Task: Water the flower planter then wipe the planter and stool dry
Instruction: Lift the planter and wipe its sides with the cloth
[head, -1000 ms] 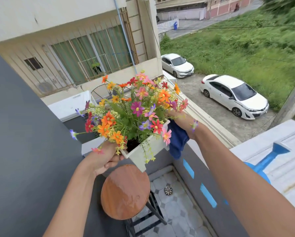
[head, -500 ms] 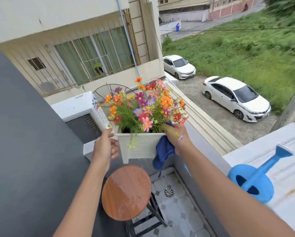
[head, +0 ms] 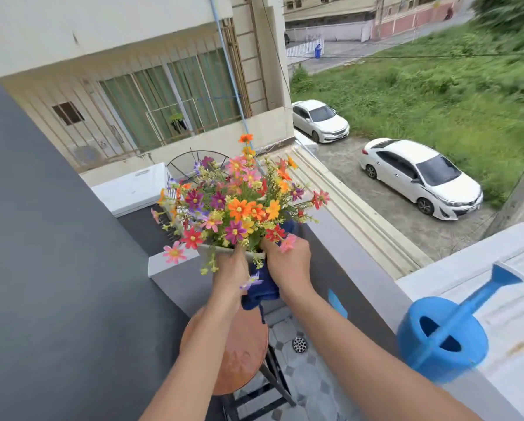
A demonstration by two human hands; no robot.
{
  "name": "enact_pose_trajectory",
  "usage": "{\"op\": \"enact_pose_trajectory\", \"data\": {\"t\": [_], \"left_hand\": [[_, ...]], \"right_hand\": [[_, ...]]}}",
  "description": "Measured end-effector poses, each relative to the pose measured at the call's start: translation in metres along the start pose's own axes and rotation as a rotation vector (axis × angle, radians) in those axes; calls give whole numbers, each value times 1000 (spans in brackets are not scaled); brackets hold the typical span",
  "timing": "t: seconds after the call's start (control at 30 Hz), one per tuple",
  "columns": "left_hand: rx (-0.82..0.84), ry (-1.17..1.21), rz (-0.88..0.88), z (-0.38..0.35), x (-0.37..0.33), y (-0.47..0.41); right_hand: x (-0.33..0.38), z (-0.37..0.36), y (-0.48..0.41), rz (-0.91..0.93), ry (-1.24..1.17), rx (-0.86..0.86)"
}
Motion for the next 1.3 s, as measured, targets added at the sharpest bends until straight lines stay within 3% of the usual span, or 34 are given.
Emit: {"op": "enact_pose_trajectory", "data": {"t": [0.2, 0.3, 0.43, 0.6, 0.87, 1.03, 1.13, 1.3], "left_hand": [[-49, 0, -41, 10, -7, -3], [17, 115, -8, 11, -12, -6], [163, 221, 49, 10, -10, -15], [233, 422, -1, 9, -13, -1], [103, 312, 36, 14, 0, -21], [52, 290, 26, 8, 9, -19], [130, 396, 26, -1, 9, -10], [264, 364, 42, -5, 7, 0]], "right_hand": [[2, -5, 2, 92, -24, 61], [22, -3, 5, 180, -59, 91], [46, -5, -14, 288, 82, 123], [31, 14, -55, 222, 208, 22], [-8, -4, -4, 159, 252, 207], [27, -10, 16, 215, 4, 162], [54, -14, 5, 272, -64, 149], [49, -3, -38, 311, 111, 56]]}}
Point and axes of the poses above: each hand's wrist, its own y-axis away from the middle knuckle, its own z-axis out of the back of the hand, x = y × z, the point moved 9 cm from there along -y, towards the middle knuckle, and after that the axes turned 15 degrees about -y, right-handed, at the moved point
